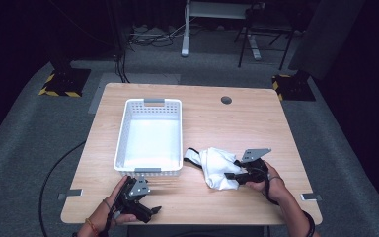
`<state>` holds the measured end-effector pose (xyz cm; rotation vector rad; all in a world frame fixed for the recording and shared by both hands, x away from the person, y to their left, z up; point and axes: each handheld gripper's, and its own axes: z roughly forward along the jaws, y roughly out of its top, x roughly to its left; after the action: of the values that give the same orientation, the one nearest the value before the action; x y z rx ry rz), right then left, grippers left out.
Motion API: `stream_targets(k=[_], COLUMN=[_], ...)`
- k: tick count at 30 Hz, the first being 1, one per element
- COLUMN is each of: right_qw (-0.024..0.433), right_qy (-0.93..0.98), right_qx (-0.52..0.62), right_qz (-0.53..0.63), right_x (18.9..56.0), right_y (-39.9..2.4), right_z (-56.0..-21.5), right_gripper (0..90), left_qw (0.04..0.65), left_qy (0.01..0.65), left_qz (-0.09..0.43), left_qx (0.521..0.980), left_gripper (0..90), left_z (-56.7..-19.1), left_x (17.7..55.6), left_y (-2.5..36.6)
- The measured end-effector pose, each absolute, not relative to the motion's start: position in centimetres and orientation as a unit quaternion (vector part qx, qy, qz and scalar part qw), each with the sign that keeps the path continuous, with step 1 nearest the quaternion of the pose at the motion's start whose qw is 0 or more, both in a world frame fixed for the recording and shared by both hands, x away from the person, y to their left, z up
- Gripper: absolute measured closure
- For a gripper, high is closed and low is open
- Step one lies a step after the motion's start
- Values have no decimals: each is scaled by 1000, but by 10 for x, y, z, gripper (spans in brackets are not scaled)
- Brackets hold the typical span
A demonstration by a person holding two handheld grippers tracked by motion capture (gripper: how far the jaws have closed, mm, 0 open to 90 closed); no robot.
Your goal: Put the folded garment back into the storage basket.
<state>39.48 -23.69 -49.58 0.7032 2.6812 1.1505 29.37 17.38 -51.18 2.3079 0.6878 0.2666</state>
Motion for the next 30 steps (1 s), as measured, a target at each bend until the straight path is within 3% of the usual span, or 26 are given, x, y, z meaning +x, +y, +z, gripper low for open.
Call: stream_targets(k=[30], right_qw=[133], right_qy=[861], right_qx=[244], right_qz=[426], right_x=[383], right_y=[-246], right_z=[-471], right_gripper=[618], left_qw=[351], left_qy=[265], left_qz=[103], left_qx=[892], left_gripper=[3], left_z=[-512], left_x=[294], left_y=[174])
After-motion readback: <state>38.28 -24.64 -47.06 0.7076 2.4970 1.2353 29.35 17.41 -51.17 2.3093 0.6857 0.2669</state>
